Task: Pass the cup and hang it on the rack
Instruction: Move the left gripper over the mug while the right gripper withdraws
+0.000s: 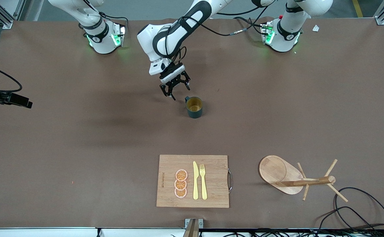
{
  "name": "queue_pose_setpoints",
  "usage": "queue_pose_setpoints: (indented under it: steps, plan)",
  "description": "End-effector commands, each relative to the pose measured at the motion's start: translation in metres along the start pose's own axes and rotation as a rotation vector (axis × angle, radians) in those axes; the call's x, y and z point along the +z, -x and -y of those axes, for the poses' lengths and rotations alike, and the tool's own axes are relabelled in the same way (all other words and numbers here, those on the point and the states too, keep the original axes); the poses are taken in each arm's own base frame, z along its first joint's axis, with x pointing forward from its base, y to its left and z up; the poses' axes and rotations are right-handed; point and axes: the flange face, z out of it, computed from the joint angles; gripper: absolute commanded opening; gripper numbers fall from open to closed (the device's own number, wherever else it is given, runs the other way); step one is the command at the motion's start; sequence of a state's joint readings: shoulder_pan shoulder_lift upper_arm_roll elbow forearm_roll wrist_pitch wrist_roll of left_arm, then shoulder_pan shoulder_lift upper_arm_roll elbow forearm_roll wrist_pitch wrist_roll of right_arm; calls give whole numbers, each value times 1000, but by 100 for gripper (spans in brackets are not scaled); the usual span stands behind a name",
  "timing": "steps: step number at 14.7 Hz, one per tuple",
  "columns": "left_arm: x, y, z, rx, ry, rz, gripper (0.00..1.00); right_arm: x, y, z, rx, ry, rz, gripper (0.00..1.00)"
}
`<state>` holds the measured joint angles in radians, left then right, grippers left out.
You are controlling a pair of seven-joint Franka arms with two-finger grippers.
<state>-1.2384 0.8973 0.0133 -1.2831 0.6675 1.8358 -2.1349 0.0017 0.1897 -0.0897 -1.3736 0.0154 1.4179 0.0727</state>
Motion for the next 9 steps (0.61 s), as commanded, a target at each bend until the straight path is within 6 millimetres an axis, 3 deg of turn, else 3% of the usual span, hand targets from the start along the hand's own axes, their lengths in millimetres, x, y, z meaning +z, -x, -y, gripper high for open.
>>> queue_pose_setpoints:
  steps: [1,9]
  plan:
    - [2,3,-9,-25,13,-45,95,-13,34,-4,-8,-12,-3,100]
    - [22,10,-4,-47,-33,-86,91,-48,91,-5,-27,-27,-72,100]
